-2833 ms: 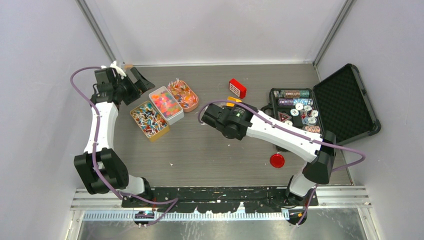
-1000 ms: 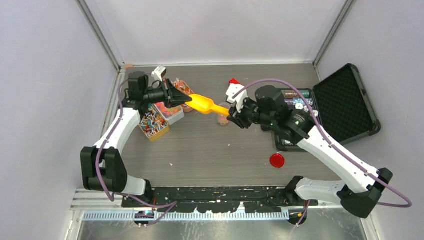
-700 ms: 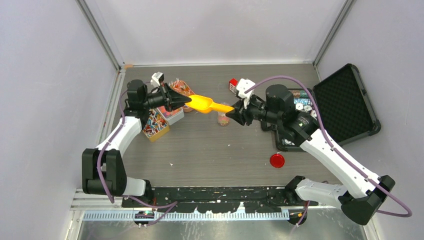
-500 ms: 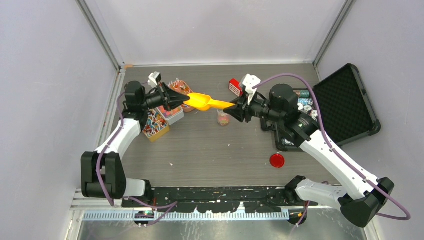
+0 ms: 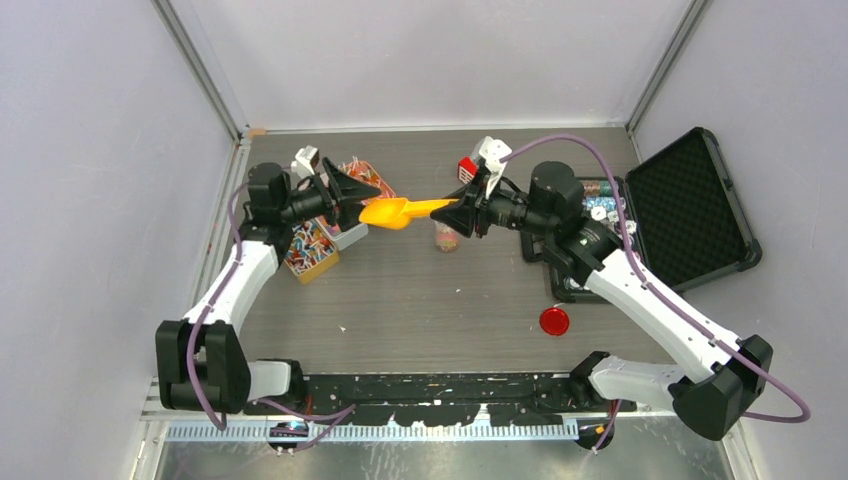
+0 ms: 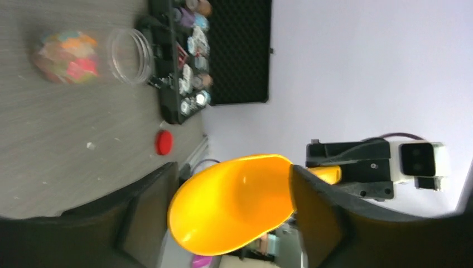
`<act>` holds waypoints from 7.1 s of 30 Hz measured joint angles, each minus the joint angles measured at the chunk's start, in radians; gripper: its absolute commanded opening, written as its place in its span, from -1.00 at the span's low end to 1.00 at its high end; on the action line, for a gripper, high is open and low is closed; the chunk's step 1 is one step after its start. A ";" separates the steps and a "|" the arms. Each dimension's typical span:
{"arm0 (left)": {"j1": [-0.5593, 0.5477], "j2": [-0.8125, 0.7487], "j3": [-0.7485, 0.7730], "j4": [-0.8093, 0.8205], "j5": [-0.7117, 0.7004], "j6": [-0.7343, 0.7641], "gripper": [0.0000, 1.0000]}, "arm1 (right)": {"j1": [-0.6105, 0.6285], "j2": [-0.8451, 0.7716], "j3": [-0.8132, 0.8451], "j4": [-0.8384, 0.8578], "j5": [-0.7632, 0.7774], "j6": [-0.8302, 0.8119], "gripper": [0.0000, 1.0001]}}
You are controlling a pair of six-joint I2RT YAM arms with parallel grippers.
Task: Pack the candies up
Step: Adjust the spatula, then scoop the fake candies from the storage box, then place the fake candies in the packing bottle.
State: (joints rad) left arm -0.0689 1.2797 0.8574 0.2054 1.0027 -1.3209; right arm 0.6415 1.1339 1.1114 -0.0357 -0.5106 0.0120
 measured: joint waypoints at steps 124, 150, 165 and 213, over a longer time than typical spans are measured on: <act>0.325 0.901 0.842 -0.692 -0.528 0.903 -0.91 | 0.352 1.038 0.482 0.101 0.827 0.009 -1.00; 0.323 0.817 0.964 -0.829 -0.538 0.884 0.99 | 0.351 0.851 0.219 0.373 0.793 -0.072 -1.00; 0.317 0.476 0.946 -0.862 -0.483 0.870 0.99 | 0.349 0.380 -0.064 0.444 0.835 -0.089 -1.00; -0.127 -0.275 0.114 -0.832 -0.542 1.047 0.99 | 0.345 -0.344 -0.202 -0.535 1.048 -0.254 -1.00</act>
State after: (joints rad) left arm -0.1963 1.0050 0.9718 -0.6270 0.4610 -0.2737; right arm 0.9863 0.7895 0.9096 -0.5709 0.5377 -0.2417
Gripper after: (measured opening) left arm 0.996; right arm 0.334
